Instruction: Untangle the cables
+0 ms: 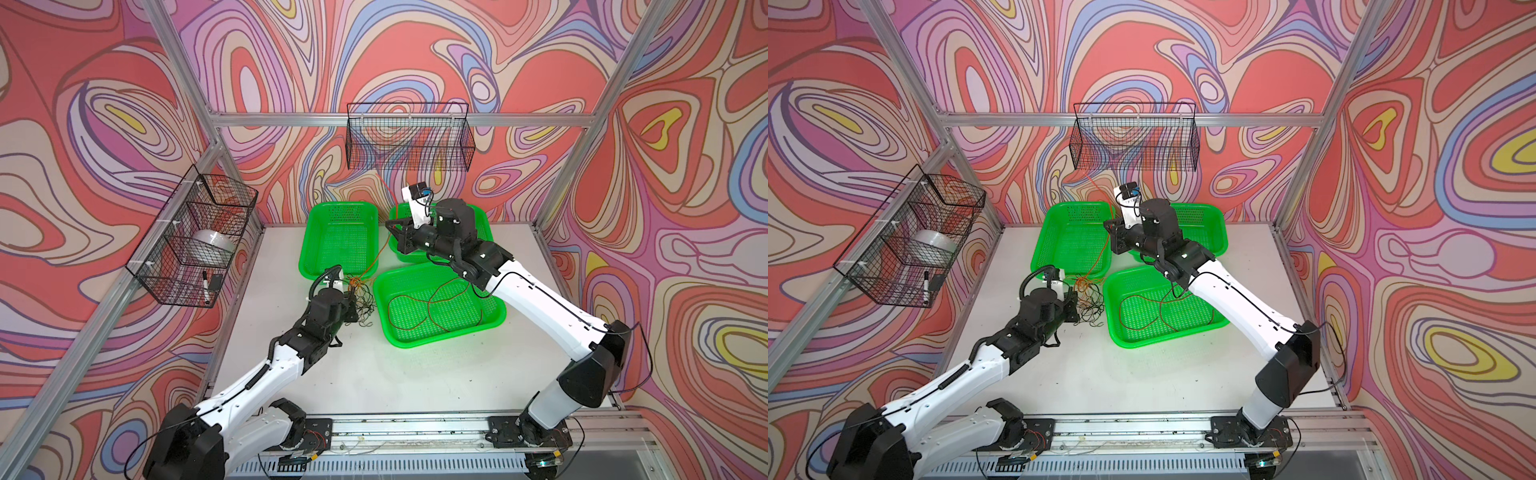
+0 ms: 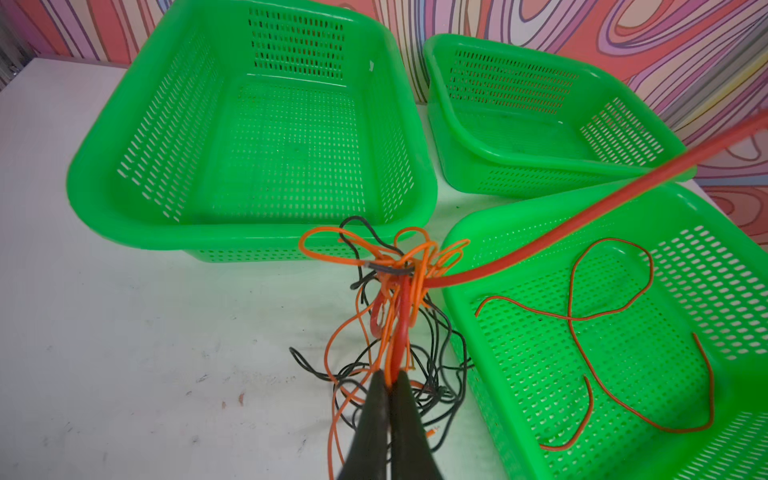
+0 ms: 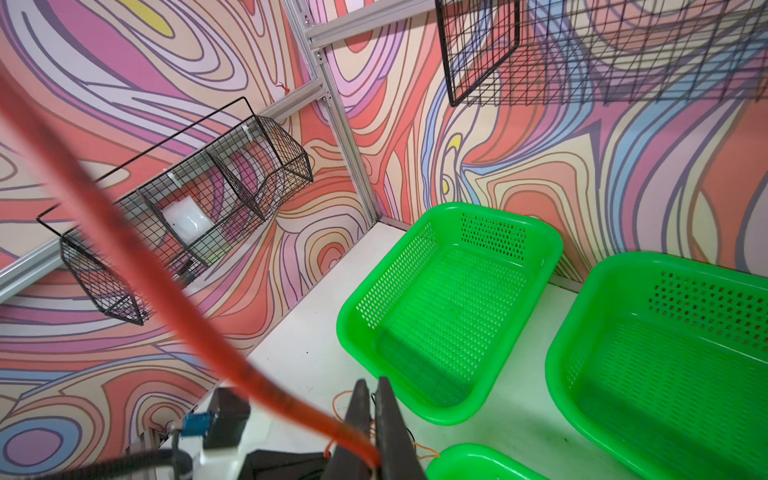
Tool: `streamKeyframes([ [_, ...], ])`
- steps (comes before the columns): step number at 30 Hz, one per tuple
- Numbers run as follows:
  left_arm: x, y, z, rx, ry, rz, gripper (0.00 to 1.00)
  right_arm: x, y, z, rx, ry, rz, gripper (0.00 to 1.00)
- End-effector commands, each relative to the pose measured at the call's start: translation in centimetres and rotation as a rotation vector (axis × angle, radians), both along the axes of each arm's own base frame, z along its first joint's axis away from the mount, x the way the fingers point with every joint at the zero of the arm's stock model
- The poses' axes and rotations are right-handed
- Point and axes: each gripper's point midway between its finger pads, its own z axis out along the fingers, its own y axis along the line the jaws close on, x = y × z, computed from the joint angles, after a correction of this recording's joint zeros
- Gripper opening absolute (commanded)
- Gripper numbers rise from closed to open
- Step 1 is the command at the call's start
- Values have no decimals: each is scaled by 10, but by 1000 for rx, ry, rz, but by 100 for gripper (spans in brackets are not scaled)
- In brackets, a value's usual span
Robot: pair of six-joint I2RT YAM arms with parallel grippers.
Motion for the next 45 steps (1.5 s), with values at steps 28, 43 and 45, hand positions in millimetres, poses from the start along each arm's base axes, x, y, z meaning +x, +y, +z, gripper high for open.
streamKeyframes([
  [28, -2, 101, -69, -22, 367, 155, 0, -20, -172, 53, -11, -137, -232, 0],
  [43, -2, 89, -66, -140, 389, 81, 19, -42, -121, 27, 58, -60, 114, 0],
  [45, -4, 90, -59, -130, 368, 88, 31, -46, -100, 15, 3, -55, 164, 0],
])
